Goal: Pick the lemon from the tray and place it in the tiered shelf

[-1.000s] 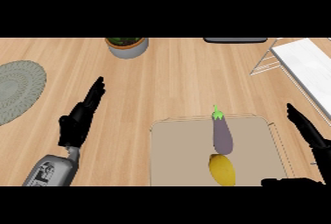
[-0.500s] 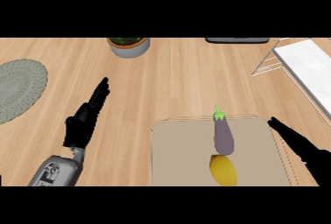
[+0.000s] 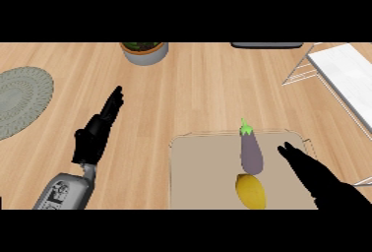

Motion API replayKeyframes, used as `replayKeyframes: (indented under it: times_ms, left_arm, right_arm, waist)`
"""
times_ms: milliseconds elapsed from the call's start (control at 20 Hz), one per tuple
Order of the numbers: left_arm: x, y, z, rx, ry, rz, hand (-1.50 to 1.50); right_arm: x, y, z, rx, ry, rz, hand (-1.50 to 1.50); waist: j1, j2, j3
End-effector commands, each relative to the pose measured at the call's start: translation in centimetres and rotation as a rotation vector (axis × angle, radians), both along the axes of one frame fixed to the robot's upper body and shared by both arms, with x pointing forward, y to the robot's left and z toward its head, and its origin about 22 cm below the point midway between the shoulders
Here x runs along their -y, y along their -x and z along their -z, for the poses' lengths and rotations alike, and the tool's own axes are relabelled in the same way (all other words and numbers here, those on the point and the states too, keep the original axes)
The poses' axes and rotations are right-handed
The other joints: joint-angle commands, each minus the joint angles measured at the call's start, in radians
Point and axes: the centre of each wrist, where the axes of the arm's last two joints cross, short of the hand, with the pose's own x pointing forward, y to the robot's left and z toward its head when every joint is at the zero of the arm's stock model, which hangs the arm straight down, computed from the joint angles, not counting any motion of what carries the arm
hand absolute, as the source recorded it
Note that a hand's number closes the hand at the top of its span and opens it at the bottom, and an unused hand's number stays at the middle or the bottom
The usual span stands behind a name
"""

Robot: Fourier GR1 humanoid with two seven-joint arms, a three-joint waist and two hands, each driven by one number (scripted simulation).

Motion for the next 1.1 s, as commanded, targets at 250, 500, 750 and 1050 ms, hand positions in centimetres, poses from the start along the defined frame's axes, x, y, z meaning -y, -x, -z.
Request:
replayKeyframes:
  times_ms: [250,500,750,1050]
  left_arm:
    - [-0.9,0.6,0.7,0.006,-0.010,-0.002,0.00]
    - [-0.7,1.4,0.2,0.003,-0.015,-0.014,0.00]
    - [0.1,1.2,-0.6,0.003,0.007,-0.005,0.00]
    - [-1.9,0.1,1.8,0.003,0.003,-0.007,0.00]
  right_arm:
    - [-3.0,1.5,2.8,0.040,0.056,0.007,-1.50]
    - [-4.1,1.7,0.1,0.031,0.020,0.051,-1.50]
    - [-4.5,0.2,2.6,0.009,0.048,0.050,-1.50]
    - [-4.2,-0.5,3.7,0.000,0.054,0.060,-1.50]
  waist:
    - [-0.005,-0.001,0.001]
    - [-0.001,-0.001,0.001]
    - [-0.002,0.000,0.001]
    - [-0.005,0.001,0.001]
